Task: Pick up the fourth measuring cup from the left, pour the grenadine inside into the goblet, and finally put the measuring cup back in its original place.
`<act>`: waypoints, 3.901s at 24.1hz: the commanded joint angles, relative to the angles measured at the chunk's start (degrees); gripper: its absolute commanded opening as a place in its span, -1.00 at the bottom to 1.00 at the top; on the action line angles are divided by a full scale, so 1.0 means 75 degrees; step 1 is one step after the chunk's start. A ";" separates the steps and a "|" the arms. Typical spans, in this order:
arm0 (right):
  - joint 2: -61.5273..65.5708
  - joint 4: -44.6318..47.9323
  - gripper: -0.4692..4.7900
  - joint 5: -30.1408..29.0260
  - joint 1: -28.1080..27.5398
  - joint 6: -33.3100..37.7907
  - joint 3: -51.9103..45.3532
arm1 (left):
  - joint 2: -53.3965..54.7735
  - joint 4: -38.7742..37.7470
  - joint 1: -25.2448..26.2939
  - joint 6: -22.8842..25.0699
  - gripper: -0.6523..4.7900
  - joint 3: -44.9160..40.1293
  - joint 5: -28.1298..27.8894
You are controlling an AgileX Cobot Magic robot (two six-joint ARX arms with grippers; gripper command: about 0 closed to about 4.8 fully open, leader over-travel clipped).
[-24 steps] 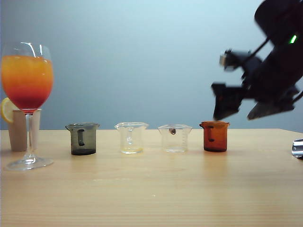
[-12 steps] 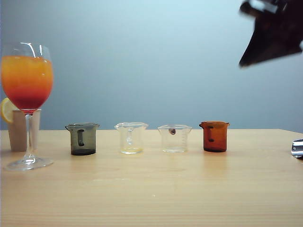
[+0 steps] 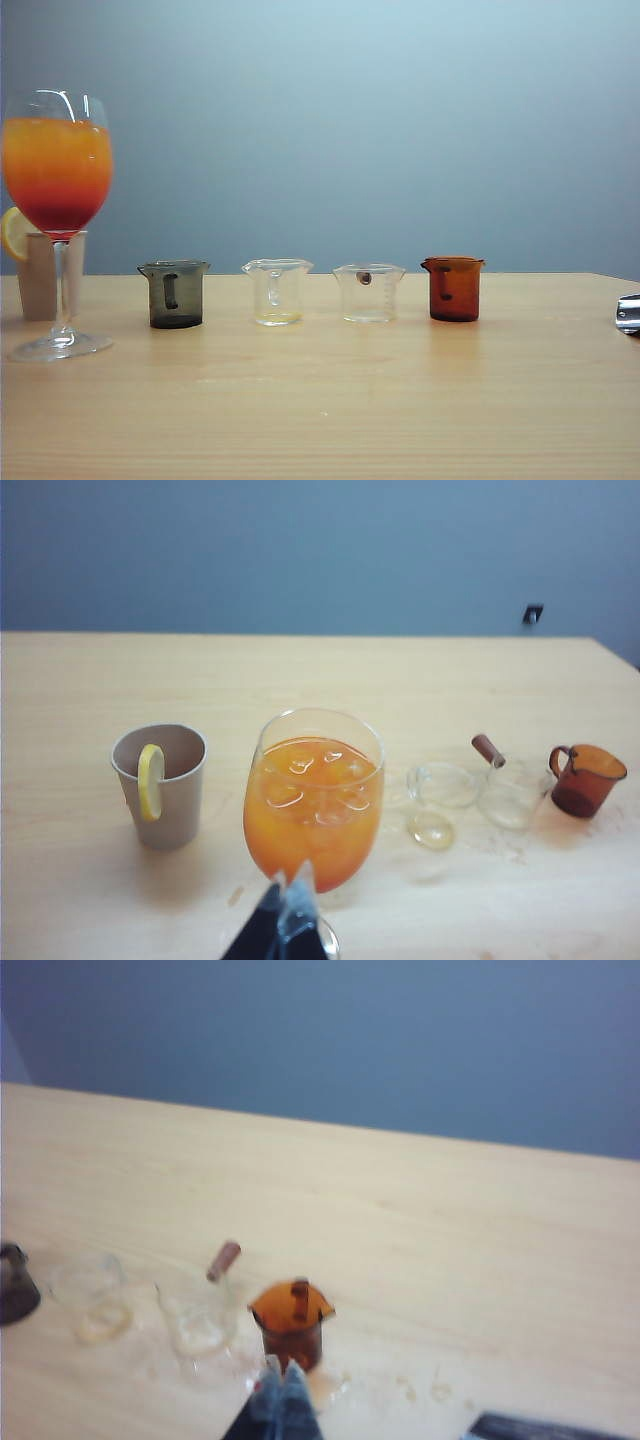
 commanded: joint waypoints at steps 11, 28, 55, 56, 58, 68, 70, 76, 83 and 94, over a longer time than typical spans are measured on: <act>-0.0289 -0.0344 -0.84 -0.0003 0.0003 0.0009 -0.0090 | -0.0720 0.2777 -0.0003 0.0003 -0.78 -0.2142 -0.0539; -0.0289 -0.0356 -0.84 -0.0003 0.0003 0.0009 -0.0090 | -0.0796 0.4121 0.0670 0.0032 -0.78 -0.3418 0.0052; -0.0289 -0.0370 -0.84 -0.0003 0.0006 0.0009 -0.0090 | -0.0796 0.4631 0.2381 0.0638 -0.66 -0.4007 0.0469; -0.0289 -0.0367 -0.84 0.0000 0.0006 0.0009 -0.0090 | -0.0796 0.4634 0.2381 0.0638 -0.66 -0.4007 0.0469; -0.0289 -0.0370 -0.84 -0.0003 0.0006 0.0009 -0.0090 | -0.0796 0.4634 0.2381 0.0638 -0.66 -0.4007 0.0469; -0.0417 0.0172 -0.84 0.0551 -0.0192 -0.0026 -0.0358 | -0.0796 0.4631 0.2381 0.0638 -0.66 -0.4007 0.0469; -0.0740 0.0991 -0.84 0.0895 -0.0501 -0.0029 -0.0871 | -0.0796 0.4631 0.2381 0.0638 -0.66 -0.4007 0.0469; -0.2763 0.2736 -0.84 0.0245 -0.1740 -0.0227 -0.3083 | -0.0796 0.4631 0.2381 0.0638 -0.66 -0.4007 0.0469; -0.3926 0.2684 -0.84 0.0221 -0.1993 -0.0221 -0.4132 | -0.0796 0.4631 0.2381 0.0638 -0.66 -0.4007 0.0469; -0.3896 0.2337 -0.84 0.0221 -0.2063 -0.0137 -0.4657 | -0.0796 0.4631 0.2384 0.0638 -0.66 -0.4007 0.0472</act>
